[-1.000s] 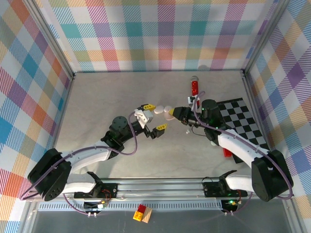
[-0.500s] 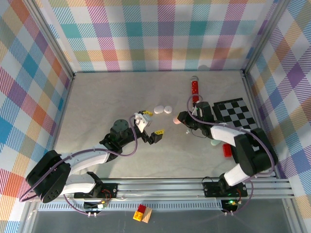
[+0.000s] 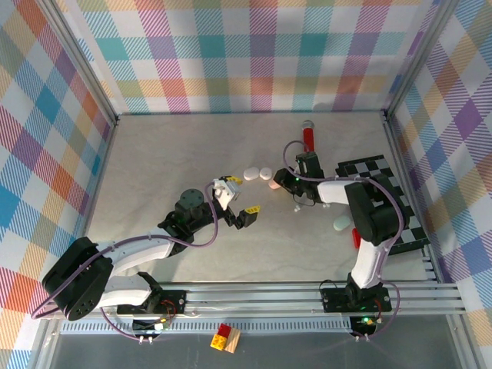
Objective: Insert the wireless bluetooth earbuds into the charging case
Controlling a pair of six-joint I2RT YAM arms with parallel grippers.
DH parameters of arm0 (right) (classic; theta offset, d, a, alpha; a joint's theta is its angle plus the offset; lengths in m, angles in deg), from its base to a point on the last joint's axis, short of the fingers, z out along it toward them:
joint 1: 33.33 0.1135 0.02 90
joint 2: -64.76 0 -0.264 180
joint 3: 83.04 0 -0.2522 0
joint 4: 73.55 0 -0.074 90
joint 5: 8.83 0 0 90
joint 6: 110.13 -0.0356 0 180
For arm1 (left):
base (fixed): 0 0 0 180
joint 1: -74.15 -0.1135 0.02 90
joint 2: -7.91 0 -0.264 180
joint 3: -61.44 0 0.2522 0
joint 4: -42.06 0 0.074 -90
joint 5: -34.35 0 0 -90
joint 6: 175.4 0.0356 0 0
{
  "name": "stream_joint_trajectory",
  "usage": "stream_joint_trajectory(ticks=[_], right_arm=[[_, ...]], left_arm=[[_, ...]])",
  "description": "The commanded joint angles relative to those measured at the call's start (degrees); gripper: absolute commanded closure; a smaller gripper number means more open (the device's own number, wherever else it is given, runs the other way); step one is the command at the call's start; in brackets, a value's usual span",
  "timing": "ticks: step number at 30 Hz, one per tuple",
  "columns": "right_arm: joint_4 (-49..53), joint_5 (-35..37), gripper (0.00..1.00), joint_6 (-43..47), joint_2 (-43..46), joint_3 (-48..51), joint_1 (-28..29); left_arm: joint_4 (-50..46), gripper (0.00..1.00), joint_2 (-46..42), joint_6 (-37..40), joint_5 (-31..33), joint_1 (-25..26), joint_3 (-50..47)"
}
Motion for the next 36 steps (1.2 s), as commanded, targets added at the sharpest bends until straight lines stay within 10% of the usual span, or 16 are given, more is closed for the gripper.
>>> stream_joint_trajectory(ticks=[1,6,19,36], right_arm=[[5.0,1.7,0.61,2.9,0.1,-3.1,-0.4],[16.1,9.3,0.35,6.7,6.9,-4.6,-0.4],[45.7,33.7,0.20,0.2,34.9,8.4,-1.2],[50.8,25.5,0.22,-6.1,46.4,19.3,-13.0]], left_arm=[[0.5,0.00,-0.6,-0.7,-0.9,-0.3,-0.6],[-0.1,0.00,-1.4,-0.3,-0.3,-0.3,-1.0],[-0.3,0.00,-0.2,0.5,-1.7,-0.2,-0.1],[3.0,0.00,4.2,-0.7,-4.3,0.2,1.8]])
